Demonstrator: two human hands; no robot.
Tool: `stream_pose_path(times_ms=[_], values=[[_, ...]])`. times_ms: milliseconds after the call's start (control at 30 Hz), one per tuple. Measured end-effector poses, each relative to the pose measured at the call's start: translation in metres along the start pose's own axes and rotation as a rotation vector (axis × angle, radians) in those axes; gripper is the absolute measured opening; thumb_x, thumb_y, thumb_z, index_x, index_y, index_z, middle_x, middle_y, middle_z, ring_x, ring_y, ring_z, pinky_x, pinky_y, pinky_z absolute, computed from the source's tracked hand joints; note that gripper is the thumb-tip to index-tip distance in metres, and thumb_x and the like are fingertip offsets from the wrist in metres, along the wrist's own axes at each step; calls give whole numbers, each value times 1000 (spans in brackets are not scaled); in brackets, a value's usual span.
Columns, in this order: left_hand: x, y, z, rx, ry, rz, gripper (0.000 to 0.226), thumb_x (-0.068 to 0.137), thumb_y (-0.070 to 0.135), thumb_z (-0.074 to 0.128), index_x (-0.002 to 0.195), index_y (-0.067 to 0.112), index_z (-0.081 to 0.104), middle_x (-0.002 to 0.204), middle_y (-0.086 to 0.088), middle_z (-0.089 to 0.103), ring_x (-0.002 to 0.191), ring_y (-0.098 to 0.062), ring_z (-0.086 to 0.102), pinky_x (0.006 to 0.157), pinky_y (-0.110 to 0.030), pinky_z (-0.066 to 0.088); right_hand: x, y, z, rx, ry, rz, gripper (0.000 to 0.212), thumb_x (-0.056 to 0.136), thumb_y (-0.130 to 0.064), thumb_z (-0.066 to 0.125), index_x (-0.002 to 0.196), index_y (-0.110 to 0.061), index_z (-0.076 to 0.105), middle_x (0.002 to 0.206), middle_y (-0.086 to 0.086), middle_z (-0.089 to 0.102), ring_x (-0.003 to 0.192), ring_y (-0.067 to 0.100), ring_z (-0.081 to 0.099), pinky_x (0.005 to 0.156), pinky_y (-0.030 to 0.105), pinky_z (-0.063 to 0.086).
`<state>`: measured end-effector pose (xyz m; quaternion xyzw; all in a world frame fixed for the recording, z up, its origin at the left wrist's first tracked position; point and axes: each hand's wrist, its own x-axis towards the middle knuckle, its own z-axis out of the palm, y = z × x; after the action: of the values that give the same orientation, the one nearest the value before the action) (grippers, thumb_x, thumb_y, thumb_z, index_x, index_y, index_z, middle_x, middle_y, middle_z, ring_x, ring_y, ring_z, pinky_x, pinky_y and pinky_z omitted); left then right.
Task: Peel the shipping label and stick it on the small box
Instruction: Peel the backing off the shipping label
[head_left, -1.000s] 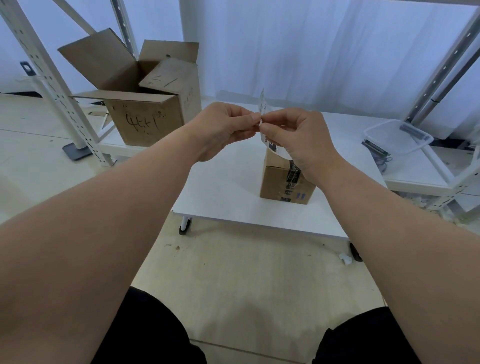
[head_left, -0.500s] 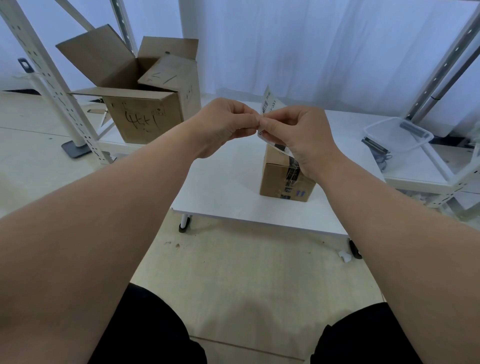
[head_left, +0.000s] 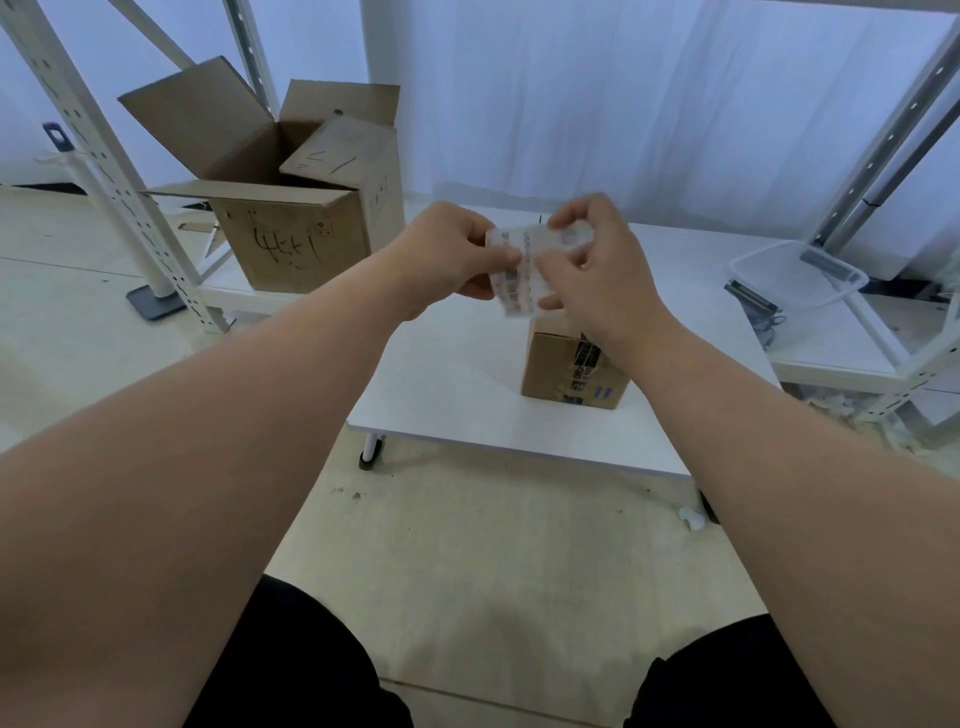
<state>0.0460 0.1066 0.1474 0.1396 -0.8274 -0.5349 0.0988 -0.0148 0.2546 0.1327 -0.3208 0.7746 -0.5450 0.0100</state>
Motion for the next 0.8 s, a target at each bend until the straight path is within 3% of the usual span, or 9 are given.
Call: stream_pose_path(times_ms=[100, 167, 233, 300, 567, 700, 800], values=[[-3, 2, -1, 154, -84, 9, 14, 84, 19, 69, 86, 5, 69, 87, -6, 73, 82, -16, 71, 74, -24, 59, 2, -4, -6, 18, -57, 67, 26, 94, -22, 55, 120, -22, 52, 113, -4, 58, 51, 8, 60, 42, 23, 49], [-5, 3, -2, 189, -114, 31, 15, 83, 19, 70, 88, 5, 71, 87, -5, 73, 81, -15, 69, 74, -24, 58, 2, -2, -7, -17, -152, 113, 17, 93, -26, 58, 107, -18, 62, 88, 1, 67, 42, 10, 55, 40, 25, 47], [-5, 3, -4, 207, -139, 45, 23, 82, 21, 71, 93, 0, 71, 90, -9, 73, 81, -15, 67, 75, -24, 57, 1, -1, -9, -41, -171, 126, 11, 92, -25, 61, 89, -16, 66, 62, 3, 63, 39, 14, 52, 45, 27, 50], [-6, 4, -8, 178, -180, 41, 32, 83, 22, 70, 97, -6, 67, 93, -12, 72, 77, -11, 65, 73, -22, 55, 2, 0, -11, -39, -146, 115, 13, 91, -25, 62, 83, -15, 65, 56, -3, 60, 37, 12, 52, 50, 27, 51], [-11, 5, -22, -95, -223, 20, 13, 88, 14, 62, 94, 4, 69, 78, -1, 70, 69, -7, 63, 69, -18, 54, 1, -3, -14, -59, -160, 71, 30, 84, -37, 69, 87, -7, 65, 81, 9, 69, 50, 19, 58, 60, 35, 54], [-13, 9, -21, -114, -259, 17, 10, 89, 12, 60, 88, 7, 69, 71, 2, 70, 67, -6, 63, 70, -18, 55, 0, -6, -15, -31, -170, 41, 29, 84, -34, 70, 86, -5, 64, 74, 3, 66, 50, 16, 56, 53, 24, 52], [-13, 10, -22, -134, -276, 8, 9, 89, 10, 60, 88, 7, 68, 70, 2, 70, 67, -7, 64, 68, -17, 55, 0, -6, -15, -14, -186, 11, 23, 85, -28, 70, 87, -5, 66, 73, 3, 64, 46, 1, 55, 49, 14, 48]])
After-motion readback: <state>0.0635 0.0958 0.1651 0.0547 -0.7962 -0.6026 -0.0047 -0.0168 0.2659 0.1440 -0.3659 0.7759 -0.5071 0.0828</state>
